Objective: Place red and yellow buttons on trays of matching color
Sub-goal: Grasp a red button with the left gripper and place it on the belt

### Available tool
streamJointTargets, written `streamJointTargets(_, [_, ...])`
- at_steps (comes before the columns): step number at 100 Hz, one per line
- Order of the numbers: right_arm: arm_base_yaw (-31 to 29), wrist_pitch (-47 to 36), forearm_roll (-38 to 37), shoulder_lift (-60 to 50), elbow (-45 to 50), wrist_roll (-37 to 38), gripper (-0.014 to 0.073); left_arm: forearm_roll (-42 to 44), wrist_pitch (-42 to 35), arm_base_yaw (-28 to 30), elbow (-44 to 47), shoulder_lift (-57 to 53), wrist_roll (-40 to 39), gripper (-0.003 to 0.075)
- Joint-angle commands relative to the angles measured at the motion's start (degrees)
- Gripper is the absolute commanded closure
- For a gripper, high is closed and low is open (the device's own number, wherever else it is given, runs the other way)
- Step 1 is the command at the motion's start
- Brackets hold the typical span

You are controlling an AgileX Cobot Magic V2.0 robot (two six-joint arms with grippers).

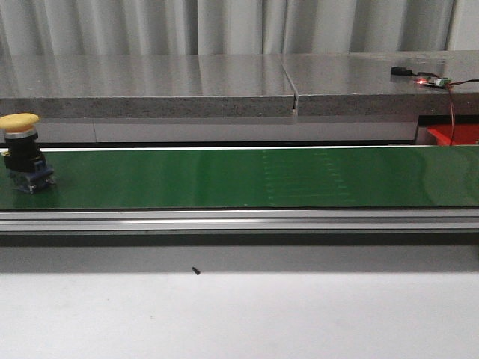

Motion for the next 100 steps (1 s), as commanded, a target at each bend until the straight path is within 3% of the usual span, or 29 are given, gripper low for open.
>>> streamJointTargets(1, [0.1, -3.8, -0.2, 0.0, -1.4, -0.3, 0.0661, -1.6, -1.5, -2.5, -1.2, -2.3, 0.2, 0.0492])
streamJointTargets(57, [0.1, -3.8, -0.2, 0.0, -1.4, -0.3, 0.0661, 1.4, 2.7, -5.2, -1.2, 3.1, 0.5, 0.0482])
streamJointTargets(64, [0.1, -3.8, -0.2, 0.0, -1.4, -0.3, 0.0661, 1.2, 3.1, -5.2, -1.2, 3.2, 0.5, 0.0432])
streamJointTargets(81, [0.1, -3.8, -0.2, 0.0, -1.4, -0.3, 0.0661, 0.8, 0.8, -5.2, -1.2, 2.6, 1.0, 0.0217])
streamJointTargets(100, [0.1, -3.8, -0.2, 0.0, -1.4, -0.3, 0.0661, 0.6, -0.2, -5.3, -1.2, -0.3, 2.8, 0.0211])
